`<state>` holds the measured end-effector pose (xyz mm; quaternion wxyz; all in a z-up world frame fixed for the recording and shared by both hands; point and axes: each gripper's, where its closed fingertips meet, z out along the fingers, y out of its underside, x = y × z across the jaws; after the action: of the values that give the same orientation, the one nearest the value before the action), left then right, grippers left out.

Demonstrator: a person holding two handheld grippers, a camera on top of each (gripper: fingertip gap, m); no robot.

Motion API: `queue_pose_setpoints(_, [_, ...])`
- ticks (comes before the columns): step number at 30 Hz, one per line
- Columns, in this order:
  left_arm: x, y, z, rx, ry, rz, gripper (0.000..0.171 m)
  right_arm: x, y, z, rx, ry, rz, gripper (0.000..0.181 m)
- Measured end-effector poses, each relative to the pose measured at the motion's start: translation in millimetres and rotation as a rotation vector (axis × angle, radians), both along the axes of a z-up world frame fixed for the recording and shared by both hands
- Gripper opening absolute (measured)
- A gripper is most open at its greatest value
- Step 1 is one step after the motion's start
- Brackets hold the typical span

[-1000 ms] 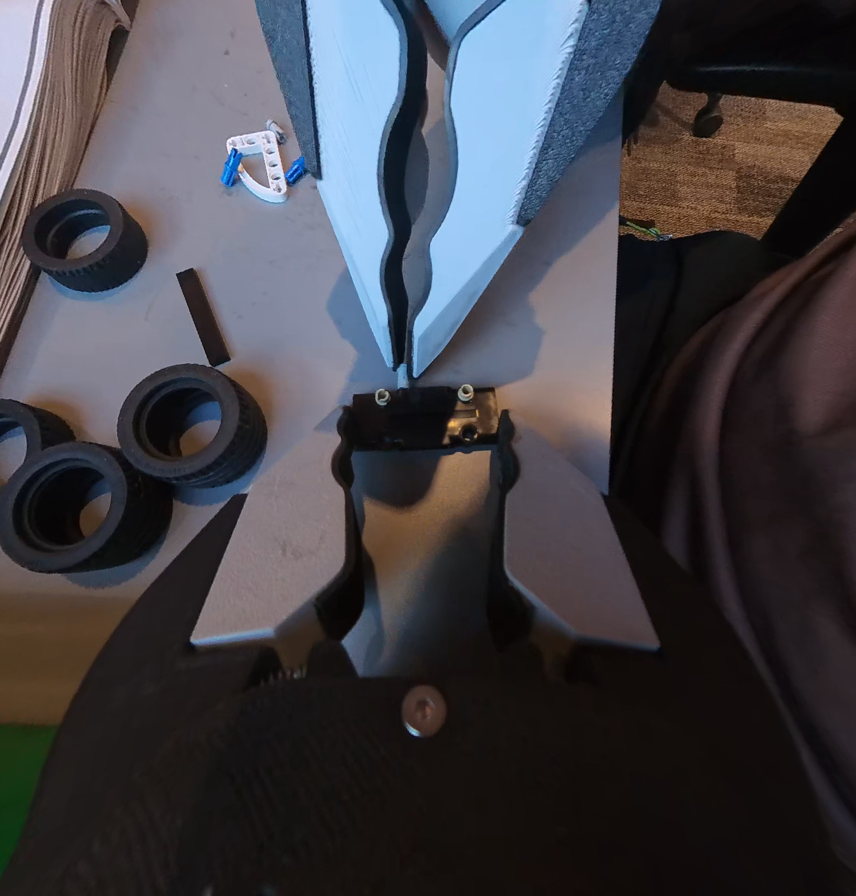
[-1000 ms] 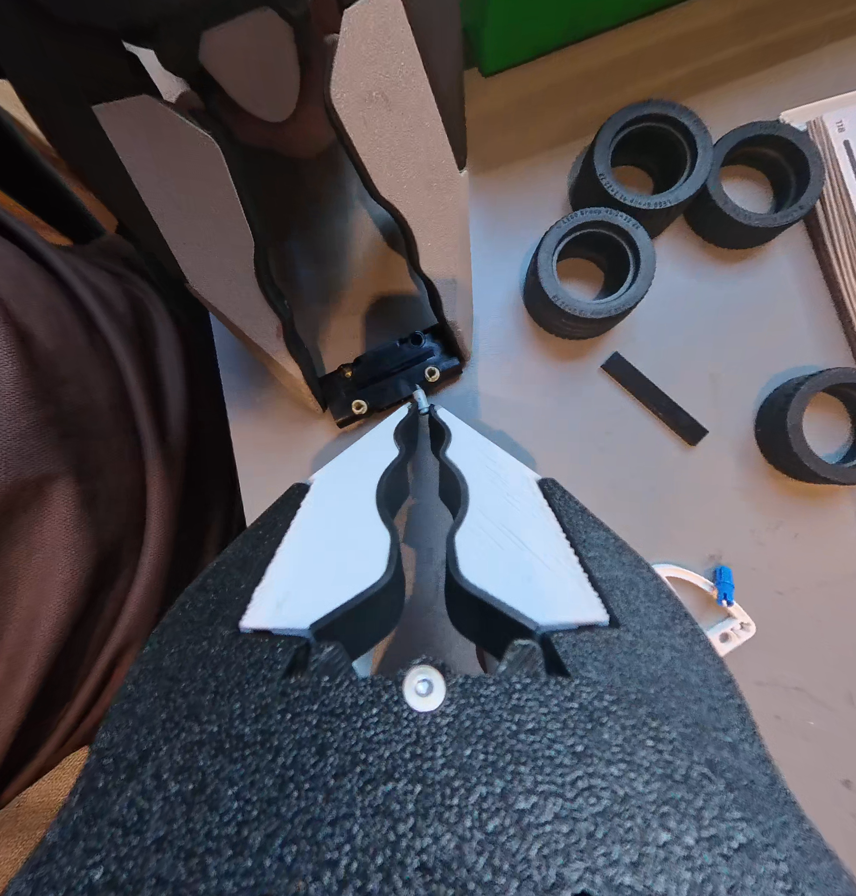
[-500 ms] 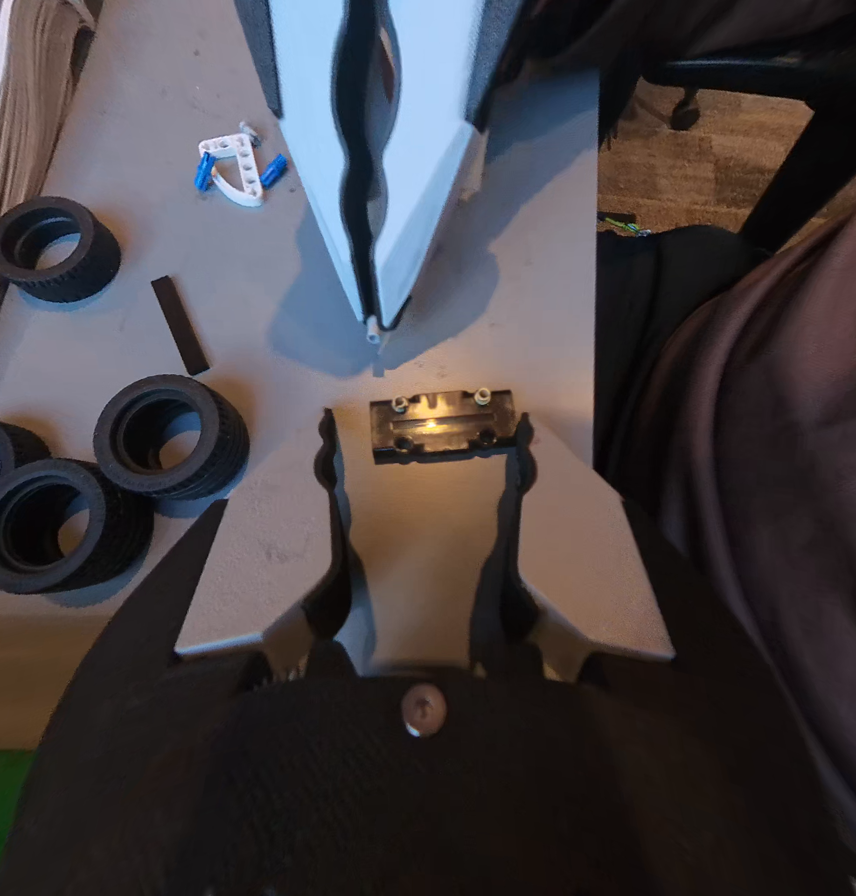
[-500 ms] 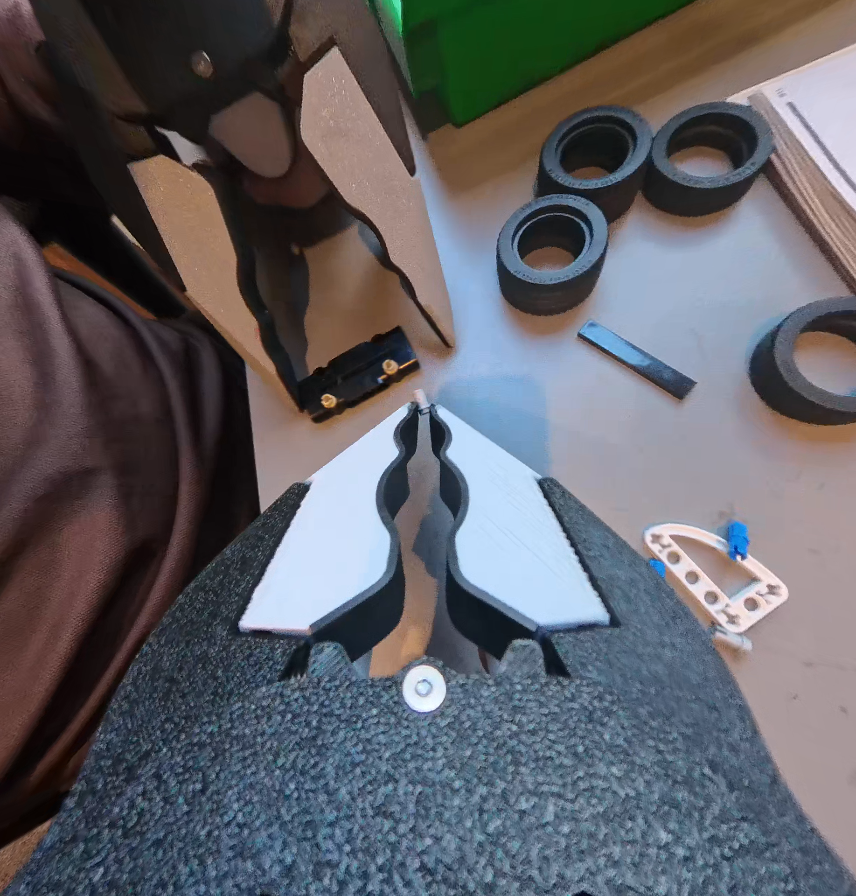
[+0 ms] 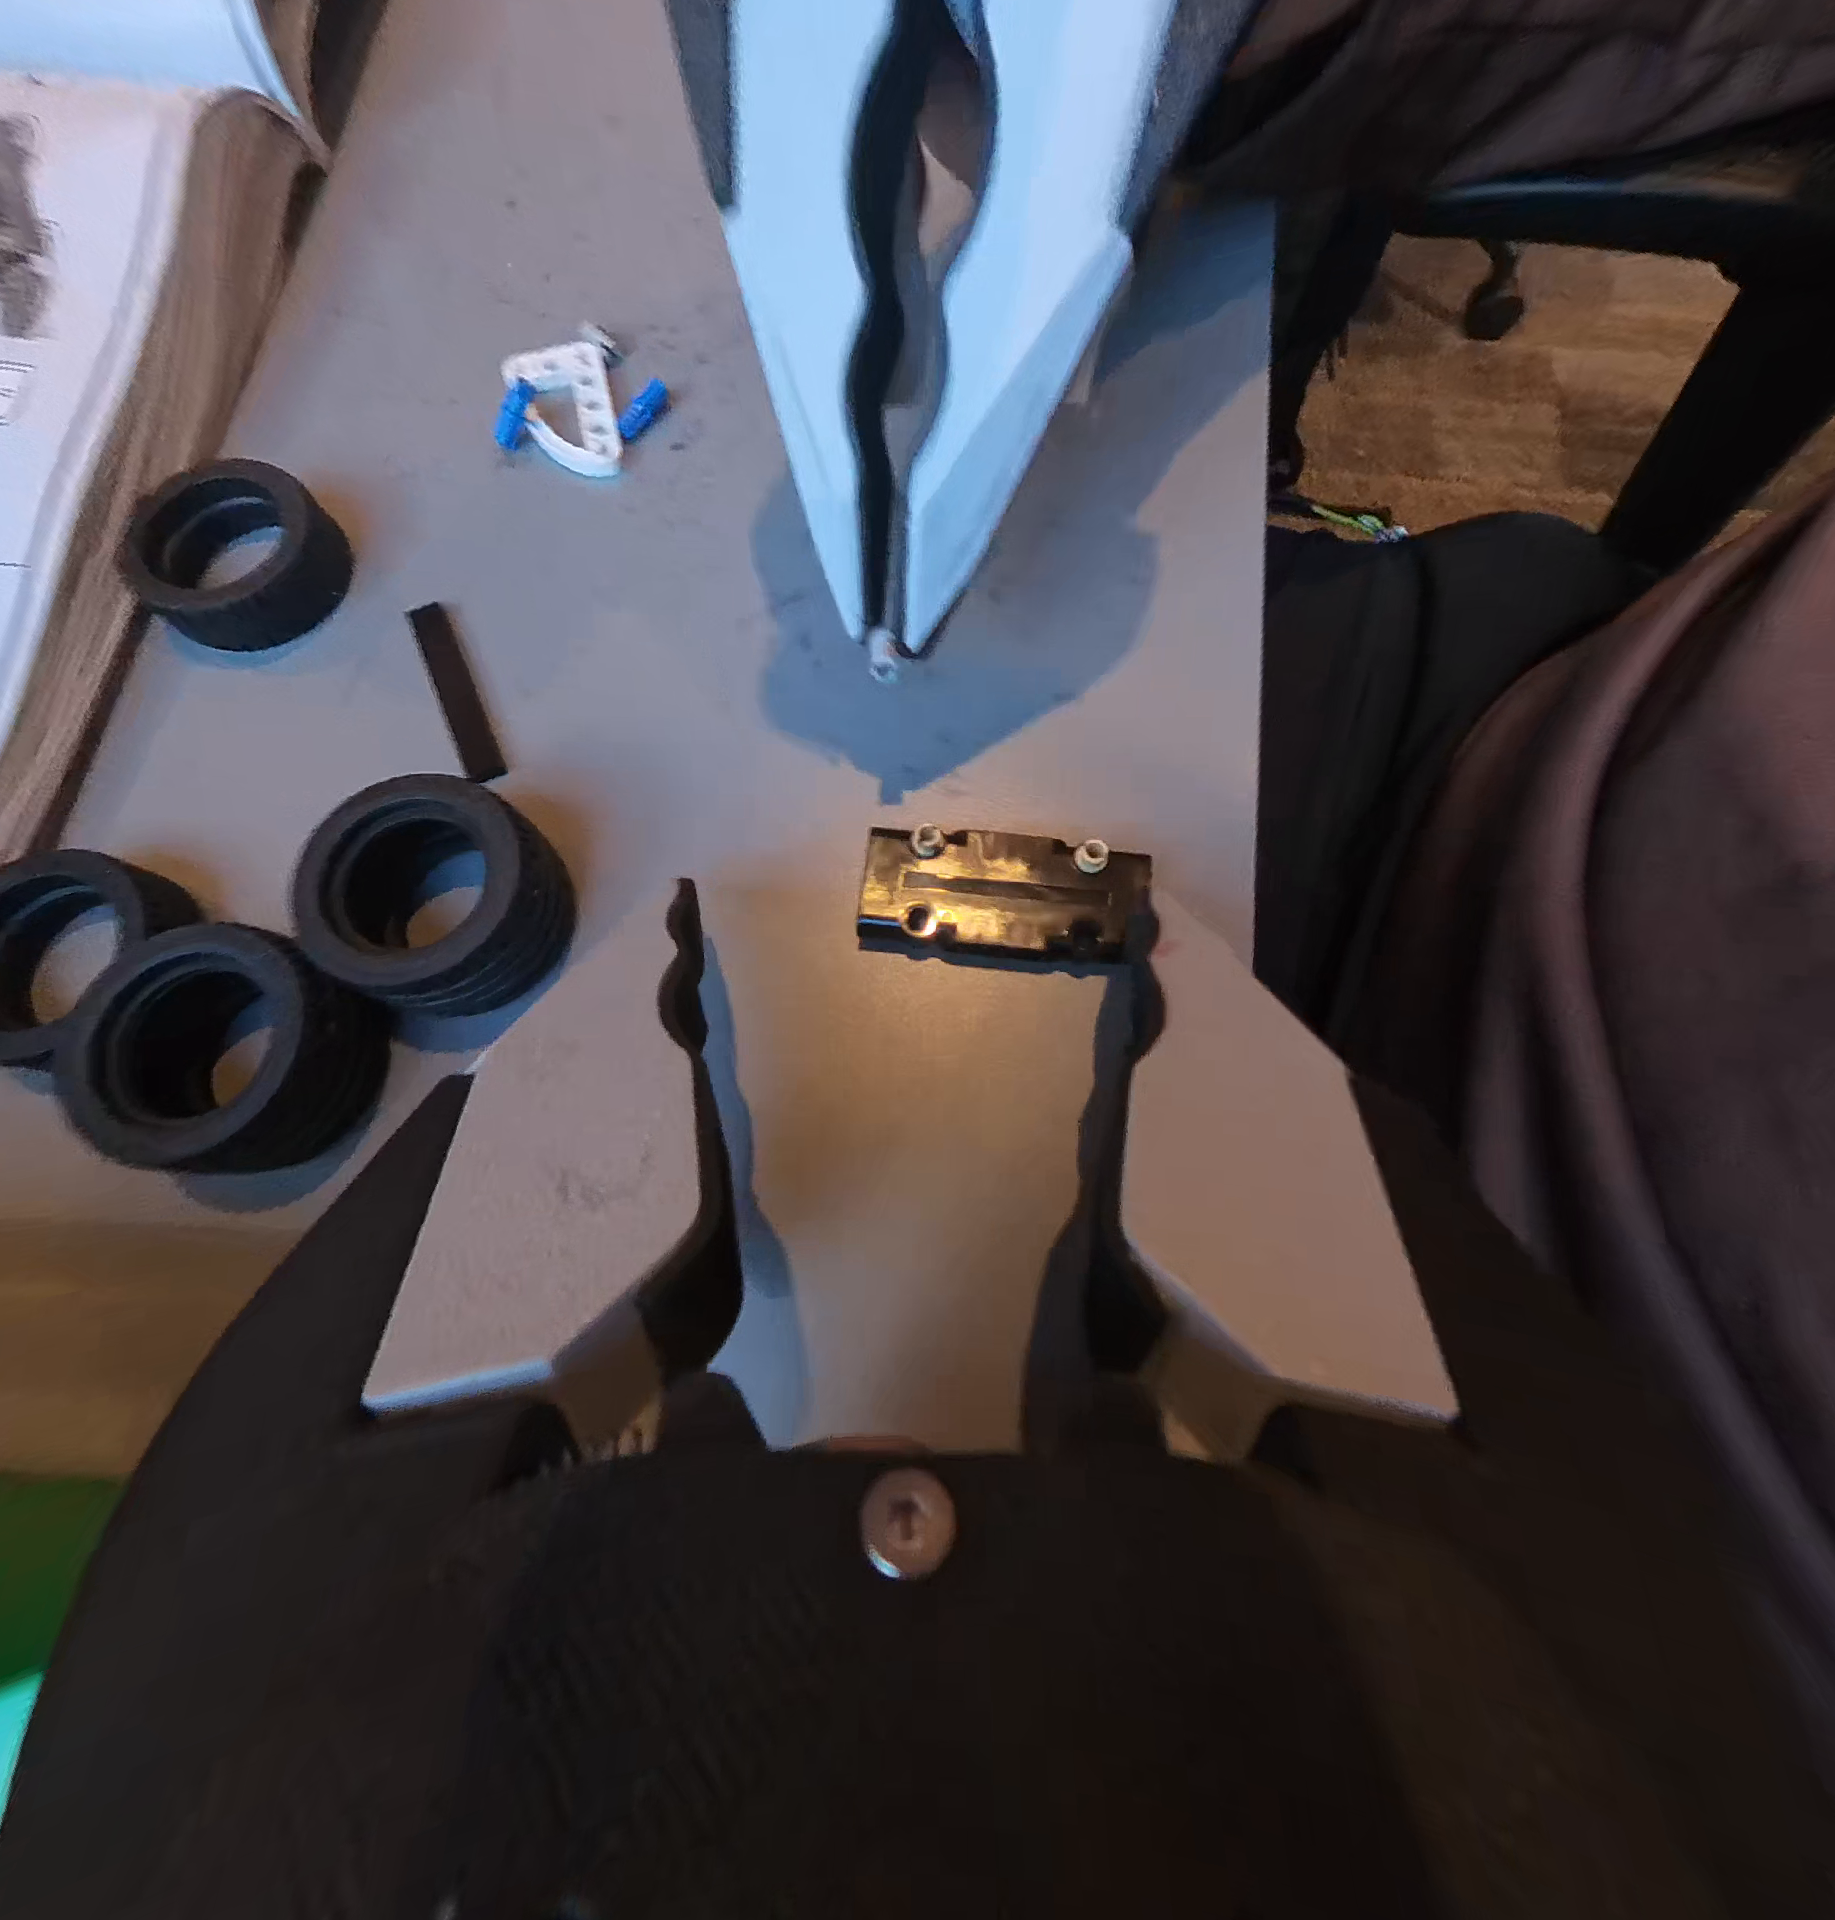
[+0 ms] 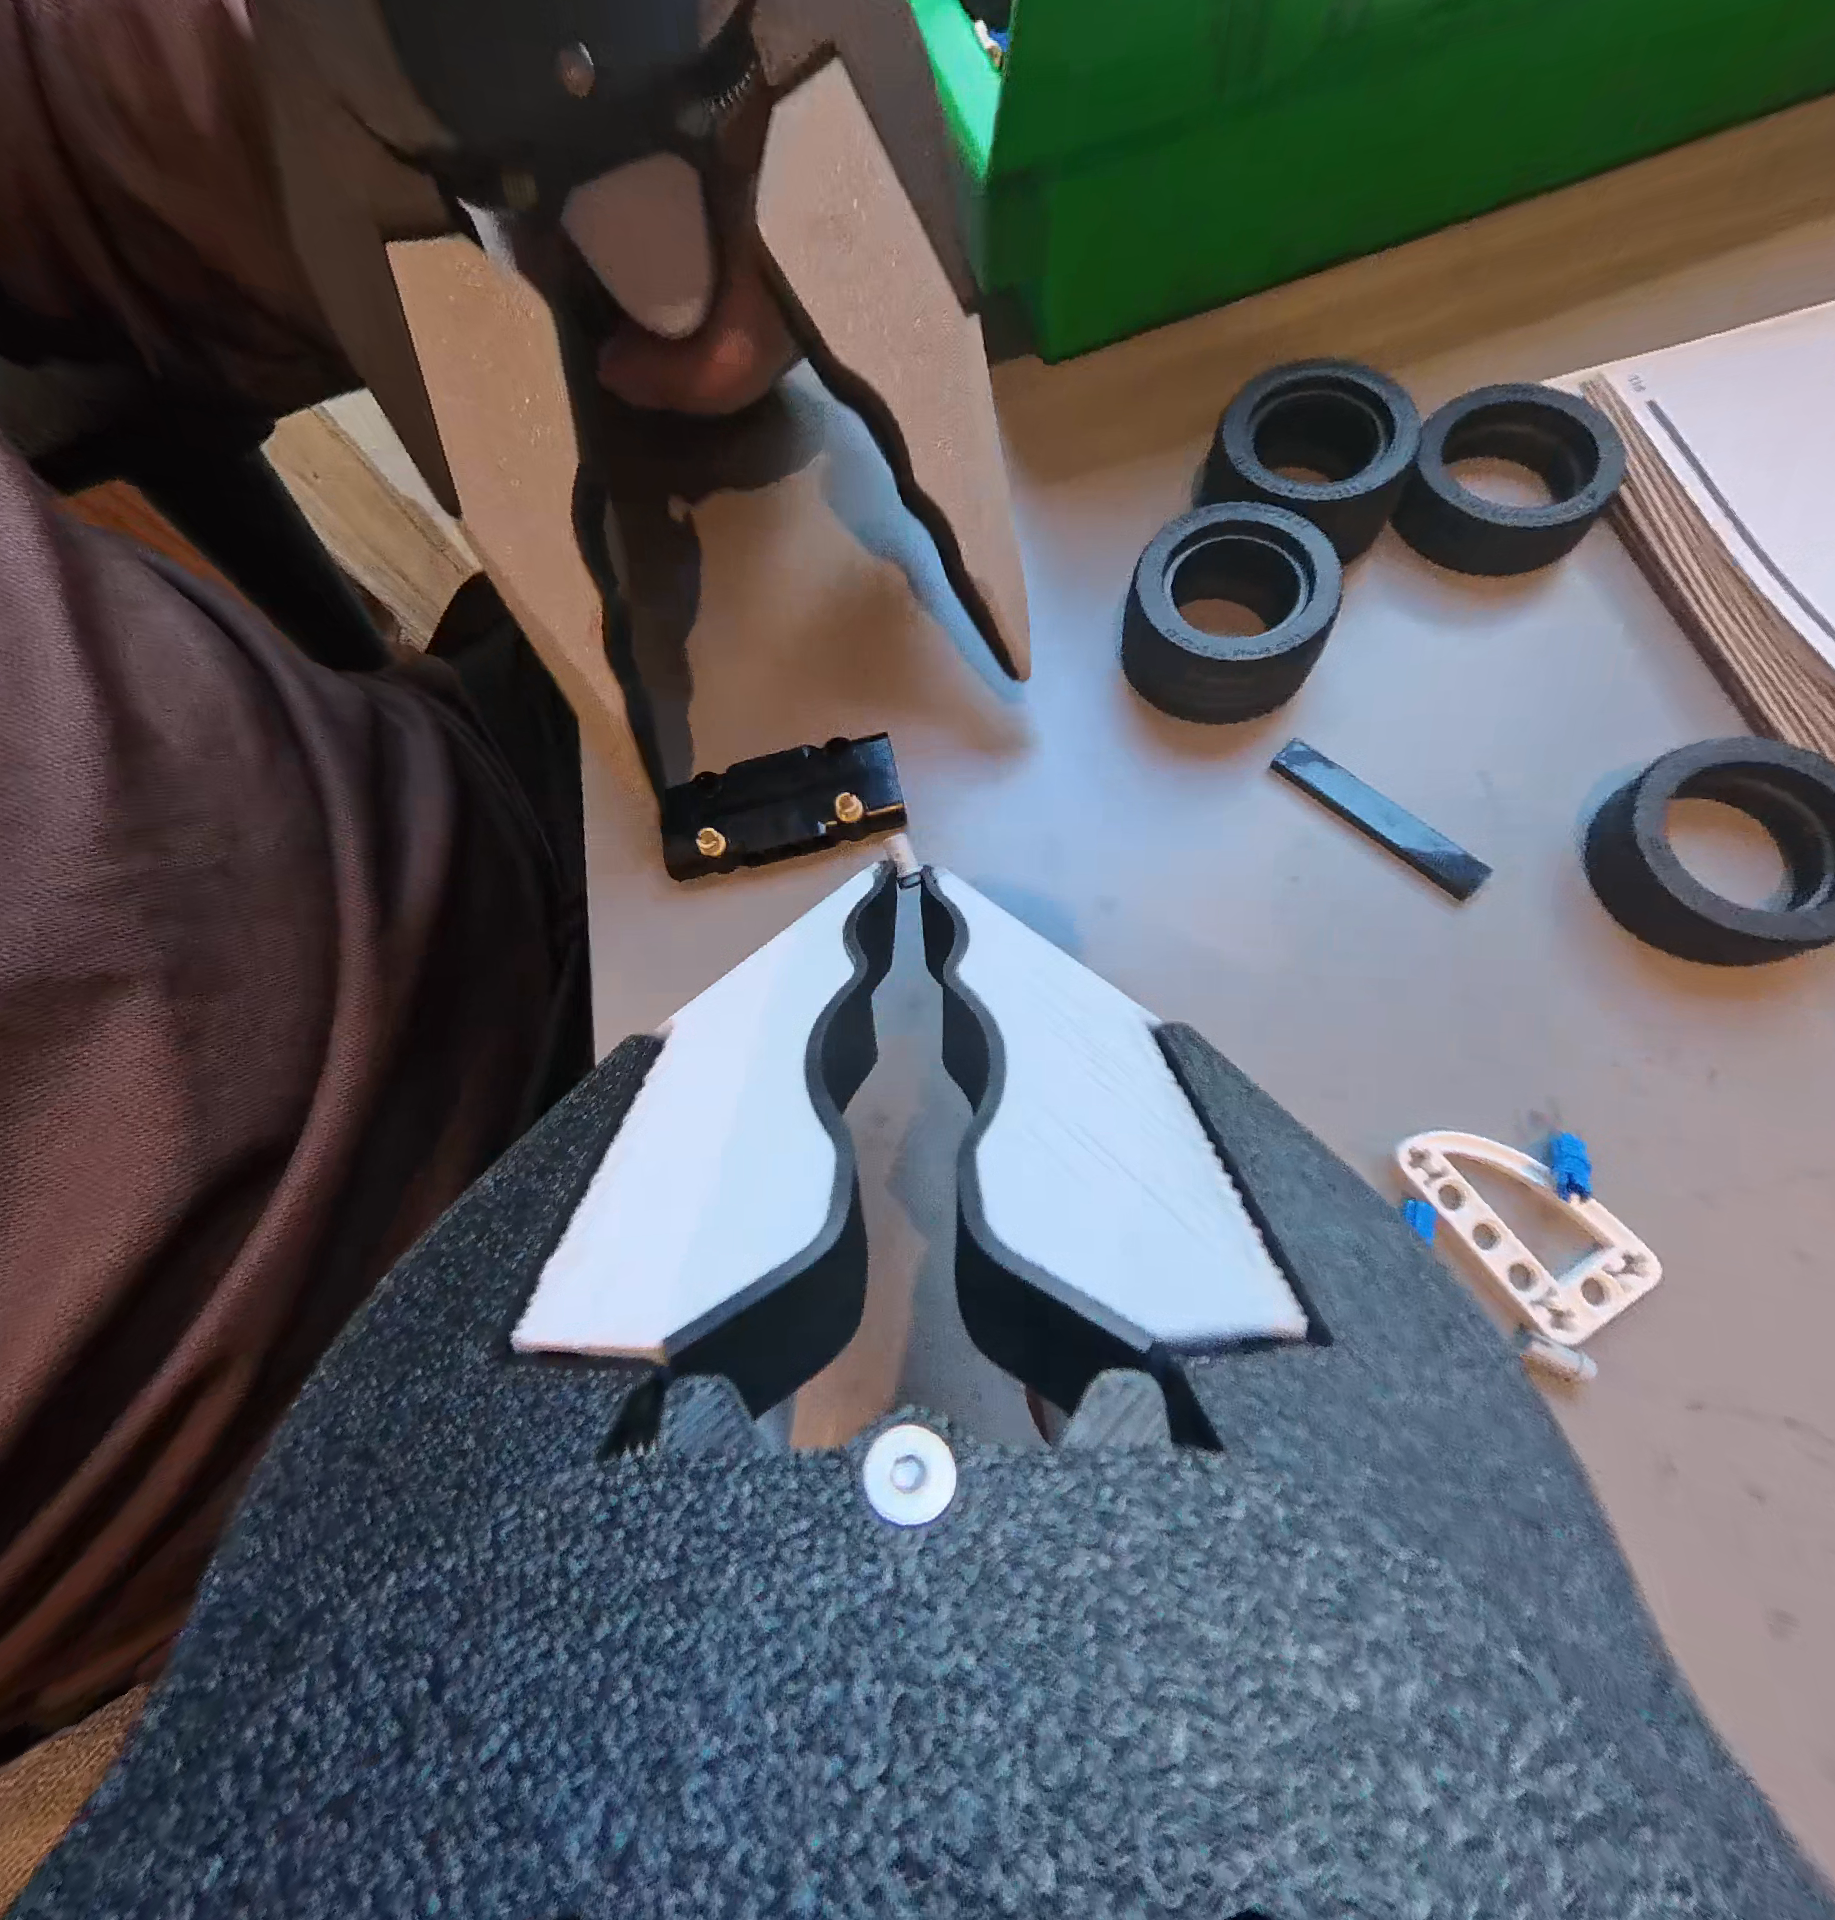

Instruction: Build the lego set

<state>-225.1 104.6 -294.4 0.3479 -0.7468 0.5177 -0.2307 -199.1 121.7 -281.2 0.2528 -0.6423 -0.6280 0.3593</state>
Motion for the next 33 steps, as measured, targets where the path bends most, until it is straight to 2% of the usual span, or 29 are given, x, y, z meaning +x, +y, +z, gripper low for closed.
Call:
queue_pose_setpoints(3, [-2.7, 4.5, 10.6, 0.067, 0.001, 0.020, 0.061, -1.7, -3.1, -2.2, -0.044, -0.002, 0.004, 0.004])
queue_pose_setpoints(5, [1.0, 4.3, 22.4, 0.151, 0.017, 0.000, 0.038, -2.4, -5.7, 0.6, -0.101, 0.014, 0.010, 0.004])
queue_pose_setpoints(7, [6.4, 5.9, 29.0, 0.246, 0.080, -0.017, 0.026, -2.6, -8.2, 3.8, -0.155, 0.027, 0.017, 0.004])
queue_pose_setpoints(13, [24.5, 5.0, 24.0, 0.397, 0.226, -0.121, 0.012, -2.2, -18.0, 9.0, -0.243, 0.043, 0.053, 0.004])
queue_pose_setpoints(23, [34.8, 0.4, 22.6, 0.518, 0.266, -0.197, 0.002, 0.9, -20.9, 9.2, -0.341, 0.046, 0.066, 0.004])
queue_pose_setpoints(26, [37.1, -2.8, 30.0, 0.542, 0.194, -0.200, 0.002, 2.1, -23.8, 16.2, -0.375, 0.087, 0.097, 0.004])
queue_pose_setpoints(31, [36.0, -9.4, 55.9, 0.424, -0.125, -0.146, 0.002, 0.4, -29.9, 41.8, -0.431, 0.219, 0.150, 0.004])
queue_pose_setpoints(33, [34.7, -9.5, 63.6, 0.396, -0.203, -0.125, 0.002, -0.4, -30.1, 49.7, -0.449, 0.268, 0.157, 0.003])
